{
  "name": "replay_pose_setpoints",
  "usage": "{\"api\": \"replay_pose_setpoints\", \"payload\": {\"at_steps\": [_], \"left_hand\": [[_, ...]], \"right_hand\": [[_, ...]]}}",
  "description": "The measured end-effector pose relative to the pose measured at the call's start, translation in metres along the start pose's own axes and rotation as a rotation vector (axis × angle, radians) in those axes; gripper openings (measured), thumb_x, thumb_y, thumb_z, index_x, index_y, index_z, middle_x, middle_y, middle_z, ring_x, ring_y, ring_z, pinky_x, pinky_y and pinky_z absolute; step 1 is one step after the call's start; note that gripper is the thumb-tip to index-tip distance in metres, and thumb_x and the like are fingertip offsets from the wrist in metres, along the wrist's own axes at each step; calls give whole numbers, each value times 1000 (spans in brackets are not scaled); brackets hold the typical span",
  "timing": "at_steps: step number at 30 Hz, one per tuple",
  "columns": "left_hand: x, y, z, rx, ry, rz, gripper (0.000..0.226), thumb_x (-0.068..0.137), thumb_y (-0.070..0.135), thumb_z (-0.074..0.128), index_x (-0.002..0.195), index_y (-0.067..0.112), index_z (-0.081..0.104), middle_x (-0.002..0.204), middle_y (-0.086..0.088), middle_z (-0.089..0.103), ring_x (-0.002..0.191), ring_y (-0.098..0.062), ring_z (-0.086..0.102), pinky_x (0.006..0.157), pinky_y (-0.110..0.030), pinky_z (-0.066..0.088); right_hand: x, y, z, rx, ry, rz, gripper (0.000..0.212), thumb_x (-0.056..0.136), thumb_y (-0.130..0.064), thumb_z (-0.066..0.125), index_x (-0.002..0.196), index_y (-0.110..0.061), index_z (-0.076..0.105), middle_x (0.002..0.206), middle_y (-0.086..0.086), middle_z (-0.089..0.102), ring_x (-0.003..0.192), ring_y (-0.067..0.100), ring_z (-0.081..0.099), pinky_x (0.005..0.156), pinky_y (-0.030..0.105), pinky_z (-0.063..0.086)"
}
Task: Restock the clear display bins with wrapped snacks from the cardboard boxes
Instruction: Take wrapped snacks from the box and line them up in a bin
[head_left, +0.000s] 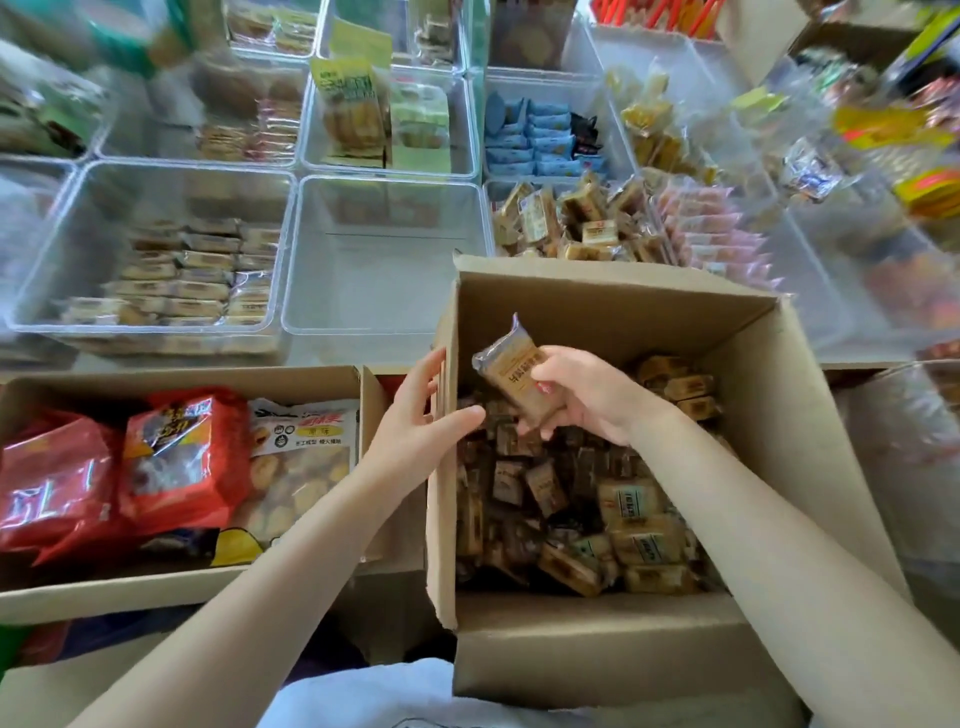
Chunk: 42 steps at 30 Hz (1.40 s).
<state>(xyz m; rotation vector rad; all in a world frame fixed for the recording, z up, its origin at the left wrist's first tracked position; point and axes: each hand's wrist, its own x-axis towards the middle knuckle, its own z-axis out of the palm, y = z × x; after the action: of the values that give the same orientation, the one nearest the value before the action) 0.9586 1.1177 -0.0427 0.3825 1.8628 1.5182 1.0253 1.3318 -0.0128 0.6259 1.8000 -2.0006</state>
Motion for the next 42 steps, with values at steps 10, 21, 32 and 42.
{"api": "replay_pose_setpoints", "payload": {"at_steps": [10, 21, 32, 42], "left_hand": [[9, 51, -102, -264, 79, 148, 44, 79, 36, 80, 119, 27, 64, 107, -4, 75, 101, -21, 70, 86, -34, 56], [48, -19, -350, 313, 373, 249, 45, 89, 24, 75, 131, 26, 60, 126, 8, 63, 116, -5, 58, 96, -22, 47], [61, -139, -460, 1234, 194, 96, 86, 92, 53, 51, 161, 19, 12, 169, -3, 5, 153, -28, -17, 125, -51, -6], [65, -153, -460, 1273, 178, 52, 105, 84, 57, 49, 158, 23, -16, 166, -3, -19, 147, -27, -35, 122, -53, -13]], "right_hand": [[29, -81, 94, -99, -28, -227, 31, 101, -17, 56, 130, -9, 55, 112, 17, 70, 100, 40, 69, 81, 44, 57], [217, -114, 270, -687, 174, -305, 31, 88, -25, 76, 114, -34, 63, 104, -9, 69, 91, 13, 65, 81, 25, 49], [358, -99, 330, -1164, 159, 90, 39, 89, -14, 64, 126, -27, 66, 127, 3, 60, 112, 23, 58, 89, 28, 47], [387, -81, 341, -900, 210, 140, 10, 88, -36, 73, 91, -28, 69, 99, -6, 65, 101, 21, 62, 92, 43, 54]]}}
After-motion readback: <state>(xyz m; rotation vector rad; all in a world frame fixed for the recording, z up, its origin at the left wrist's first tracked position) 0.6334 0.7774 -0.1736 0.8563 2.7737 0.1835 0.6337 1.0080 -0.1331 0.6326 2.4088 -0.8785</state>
